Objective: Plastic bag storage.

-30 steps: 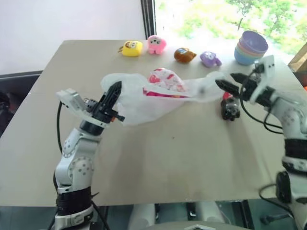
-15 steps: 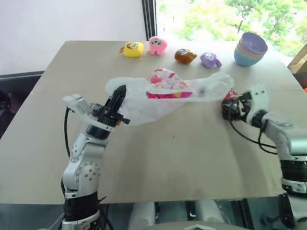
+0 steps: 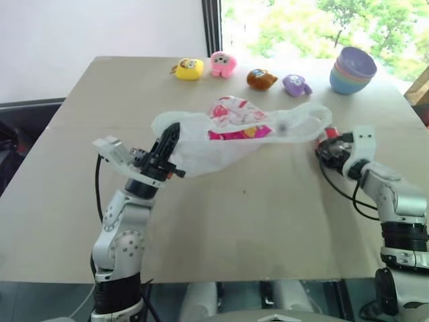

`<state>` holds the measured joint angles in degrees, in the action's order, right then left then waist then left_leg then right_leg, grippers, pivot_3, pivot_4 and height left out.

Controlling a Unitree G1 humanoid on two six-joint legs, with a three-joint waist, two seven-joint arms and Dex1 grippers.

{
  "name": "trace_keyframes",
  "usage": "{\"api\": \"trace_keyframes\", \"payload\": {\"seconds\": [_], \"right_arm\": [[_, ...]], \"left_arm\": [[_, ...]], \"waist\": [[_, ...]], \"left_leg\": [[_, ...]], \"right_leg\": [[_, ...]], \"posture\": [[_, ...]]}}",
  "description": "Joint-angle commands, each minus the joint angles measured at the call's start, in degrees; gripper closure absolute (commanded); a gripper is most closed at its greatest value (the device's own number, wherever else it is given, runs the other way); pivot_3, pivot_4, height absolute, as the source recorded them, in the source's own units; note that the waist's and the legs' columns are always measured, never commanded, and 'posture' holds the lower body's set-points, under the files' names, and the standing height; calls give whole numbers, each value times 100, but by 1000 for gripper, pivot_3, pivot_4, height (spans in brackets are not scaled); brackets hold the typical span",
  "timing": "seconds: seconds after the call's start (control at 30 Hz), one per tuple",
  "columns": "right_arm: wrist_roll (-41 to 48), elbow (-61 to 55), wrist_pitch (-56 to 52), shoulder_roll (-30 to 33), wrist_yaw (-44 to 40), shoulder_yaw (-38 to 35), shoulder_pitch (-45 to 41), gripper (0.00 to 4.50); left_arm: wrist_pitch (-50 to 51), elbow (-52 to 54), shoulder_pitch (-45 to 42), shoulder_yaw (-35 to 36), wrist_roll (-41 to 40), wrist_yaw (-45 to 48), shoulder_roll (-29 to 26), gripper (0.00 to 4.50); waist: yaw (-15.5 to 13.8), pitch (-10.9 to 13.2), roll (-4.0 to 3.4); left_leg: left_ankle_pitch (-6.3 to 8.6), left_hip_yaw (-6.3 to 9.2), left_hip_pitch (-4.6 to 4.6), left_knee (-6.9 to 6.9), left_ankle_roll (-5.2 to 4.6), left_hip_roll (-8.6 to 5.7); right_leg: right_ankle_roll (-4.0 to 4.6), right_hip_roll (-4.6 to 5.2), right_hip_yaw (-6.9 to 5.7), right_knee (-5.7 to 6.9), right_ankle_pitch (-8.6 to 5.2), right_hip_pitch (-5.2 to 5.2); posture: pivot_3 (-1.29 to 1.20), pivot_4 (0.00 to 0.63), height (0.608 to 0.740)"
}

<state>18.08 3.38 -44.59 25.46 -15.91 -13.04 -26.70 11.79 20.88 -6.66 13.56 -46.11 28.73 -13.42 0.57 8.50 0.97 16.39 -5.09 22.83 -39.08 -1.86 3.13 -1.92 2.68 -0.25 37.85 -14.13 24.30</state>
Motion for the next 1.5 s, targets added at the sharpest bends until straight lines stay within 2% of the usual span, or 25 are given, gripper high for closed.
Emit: {"api": "trace_keyframes", "payload": {"seconds": [0.03, 0.13, 0.33, 0.43, 0.57, 0.8, 0.83, 0.9, 0.93, 1.17, 1.27, 1.4, 1.5], "right_arm": [[182, -93, 526, 221, 67, -732, -301, 73], [377, 52, 989, 292, 22, -1155, -586, 73], [1172, -138, 282, 387, -46, -1623, -932, 73], [938, -318, 15, 487, -151, -1076, -520, 73], [509, -125, -77, 491, 148, -654, -184, 73], [339, -14, -236, 560, -228, -110, 110, 73], [313, 23, -204, 562, -251, -82, 126, 564], [252, 121, -129, 564, -233, -78, 121, 962], [234, 151, -107, 561, -234, -80, 114, 1350], [255, 253, 501, 492, -278, -345, -146, 1395], [465, 446, 1495, 377, -243, -822, -617, 1395], [1377, -453, 2111, 300, -1839, -808, -574, 1395], [2147, -1276, 1296, 614, -2769, -536, -69, 1395]], "left_arm": [[-109, 230, -52, -63, 52, 23, 37, 4500], [-112, 192, -77, -72, 62, 31, 50, 4500], [-104, 117, -158, -33, 50, 37, 34, 4500], [-131, 81, -144, -60, 84, 57, 70, 4500], [-146, 53, -162, -97, 147, 65, 102, 4500], [-179, 66, -164, -75, 211, 43, 161, 4500], [-180, 71, -159, -80, 220, 39, 173, 4500], [-182, 92, -141, -92, 243, 24, 191, 4500], [-182, 93, -139, -94, 249, 17, 195, 4500], [-174, 121, -121, -77, 265, -20, 197, 4500], [-153, 159, -99, -82, 255, -34, 199, 4500], [-123, 161, -89, -107, 258, -24, 183, 4500], [-109, 148, -117, -126, 262, -31, 185, 4500]], "waist": [[-3, 0, 0], [5, 2, -2], [12, 1, -2], [9, 1, -1], [4, 1, -2], [9, 3, -4], [8, 3, -4], [7, 3, -4], [7, 2, -2], [9, 2, -3], [15, 14, -15], [16, 23, -30], [-1, 21, -29]], "left_leg": [[0, 1, 1, 0, 0, -1], [0, -1, 1, -1, -1, -1], [4, 5, -1, 1, -7, 4], [4, 3, 0, 0, -7, 3], [3, 5, 1, 0, -6, 2], [3, 8, -2, 0, -6, 1], [3, 9, -1, 0, -6, 1], [3, 8, 0, 0, -5, 1], [3, 7, -1, 0, -5, 0], [5, 7, -2, -4, -8, 0], [3, 6, -1, -4, -6, -1], [1, 7, 3, 3, -2, 0], [1, 18, 1, 25, -2, 8]], "right_leg": [[0, 0, 0, -1, 0, 0], [-1, 0, 2, -1, 0, 0], [0, -4, -2, 2, 0, 0], [0, -2, 0, 0, 0, 0], [0, 0, -3, -5, 0, -5], [-1, -1, -4, -3, 0, -5], [-1, -1, -5, -3, 0, -5], [-1, -1, -4, -3, 0, -5], [-1, -1, -3, -4, 0, -5], [-1, -1, -3, -3, 1, -6], [-1, -1, -1, -3, 1, -6], [-3, -3, -1, -5, 1, 1], [-2, -10, -6, -18, 1, 1]], "posture": [[0, 150, 740], [0, 150, 740], [0, 150, 740], [0, 150, 740], [0, 150, 740], [0, 150, 740], [0, 150, 740], [0, 150, 740], [0, 150, 740], [0, 150, 740], [0, 150, 740], [0, 150, 740], [0, 150, 740]]}}
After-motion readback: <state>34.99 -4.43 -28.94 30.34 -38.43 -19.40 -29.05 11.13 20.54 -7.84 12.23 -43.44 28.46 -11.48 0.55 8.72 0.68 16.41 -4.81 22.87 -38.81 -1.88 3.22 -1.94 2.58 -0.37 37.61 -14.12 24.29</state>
